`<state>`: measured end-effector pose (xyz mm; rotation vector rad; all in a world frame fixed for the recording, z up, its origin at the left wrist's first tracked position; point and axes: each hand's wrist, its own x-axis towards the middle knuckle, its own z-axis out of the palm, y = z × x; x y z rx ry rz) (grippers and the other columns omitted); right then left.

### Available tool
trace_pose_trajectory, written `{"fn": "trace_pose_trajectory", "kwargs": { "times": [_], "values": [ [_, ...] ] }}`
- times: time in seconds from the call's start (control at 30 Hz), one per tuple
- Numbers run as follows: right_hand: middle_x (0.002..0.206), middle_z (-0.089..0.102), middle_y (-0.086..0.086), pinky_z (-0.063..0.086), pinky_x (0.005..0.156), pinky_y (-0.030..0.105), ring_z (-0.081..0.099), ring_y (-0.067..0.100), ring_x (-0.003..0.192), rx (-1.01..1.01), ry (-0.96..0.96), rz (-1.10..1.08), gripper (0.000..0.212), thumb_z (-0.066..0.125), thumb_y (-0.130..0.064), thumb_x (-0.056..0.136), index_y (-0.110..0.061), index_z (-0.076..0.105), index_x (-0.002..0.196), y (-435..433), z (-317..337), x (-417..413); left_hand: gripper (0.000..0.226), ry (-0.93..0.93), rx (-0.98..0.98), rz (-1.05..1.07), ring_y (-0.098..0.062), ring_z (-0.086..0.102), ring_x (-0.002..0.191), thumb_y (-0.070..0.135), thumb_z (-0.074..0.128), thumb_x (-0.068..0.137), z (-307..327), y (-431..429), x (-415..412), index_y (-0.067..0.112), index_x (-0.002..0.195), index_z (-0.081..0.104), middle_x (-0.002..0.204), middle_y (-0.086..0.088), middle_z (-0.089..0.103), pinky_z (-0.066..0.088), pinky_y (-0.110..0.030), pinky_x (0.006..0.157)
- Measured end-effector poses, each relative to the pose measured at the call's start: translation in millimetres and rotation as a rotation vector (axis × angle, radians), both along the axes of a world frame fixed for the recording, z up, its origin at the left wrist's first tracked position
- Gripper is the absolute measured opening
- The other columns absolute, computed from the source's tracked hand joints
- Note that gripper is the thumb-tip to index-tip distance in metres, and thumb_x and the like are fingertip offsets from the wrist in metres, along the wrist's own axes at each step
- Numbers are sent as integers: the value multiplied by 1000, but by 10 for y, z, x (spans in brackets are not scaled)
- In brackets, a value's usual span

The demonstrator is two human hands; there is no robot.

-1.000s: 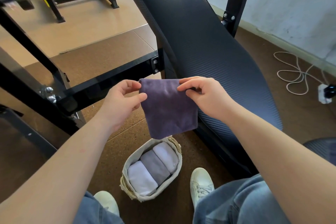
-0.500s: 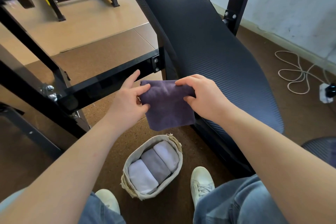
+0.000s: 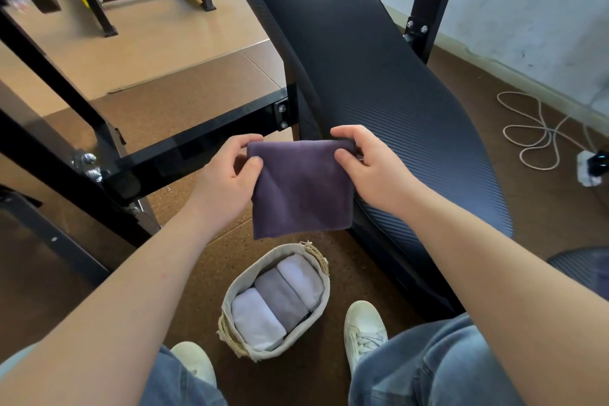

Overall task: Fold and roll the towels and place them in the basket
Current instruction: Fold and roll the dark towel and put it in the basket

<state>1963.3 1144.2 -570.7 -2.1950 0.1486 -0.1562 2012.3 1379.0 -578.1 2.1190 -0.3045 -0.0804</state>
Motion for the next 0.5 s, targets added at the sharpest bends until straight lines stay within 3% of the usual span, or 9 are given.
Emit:
{"fn": "trace_pose_trajectory", "kwargs": {
  "times": [0.1, 0.17, 0.27, 0.37, 0.5],
  "values": [
    [121, 64, -11, 52, 93, 30, 60, 10, 111, 151, 43, -64, 35, 54, -21, 105, -31, 57, 139, 39, -56, 17, 35, 10, -72, 10, 3, 61, 102, 27, 50, 107, 10, -15, -9, 38, 141, 48, 113, 14, 61, 45, -11, 75],
    [120, 65, -10, 59, 87, 36, 65, 15, 111, 393, 102, -105, 38, 61, -21, 102, -30, 57, 138, 56, -66, 30, 35, 4, -105, 29, 9, 61, 96, 29, 49, 108, 9, -10, -6, 44, 139, 47, 112, 14, 61, 48, -16, 77],
    [133, 58, -7, 62, 86, 43, 68, 21, 115, 664, 182, -27, 64, 79, -11, 86, -30, 54, 142, 16, -39, 26, 34, 25, -176, 53, 2, 63, 98, 28, 48, 109, 12, -3, 7, 43, 138, 50, 114, 10, 63, 51, -22, 81],
    [135, 54, -13, 62, 90, 46, 63, 20, 120, 575, 187, 56, 73, 80, 0, 82, -36, 55, 141, -9, -36, 2, 45, 89, -184, -6, 1, 59, 113, 30, 62, 102, 8, 33, 19, 45, 143, 49, 127, 16, 60, 53, -25, 90],
    [121, 67, -15, 61, 91, 50, 70, 21, 111, 510, 40, -51, 47, 73, -10, 83, -43, 69, 116, -31, -35, 28, 49, 185, -273, -96, -6, 56, 127, 19, 65, 100, 15, 62, 15, 48, 138, 56, 136, 18, 59, 57, -35, 96]
  ]
}}
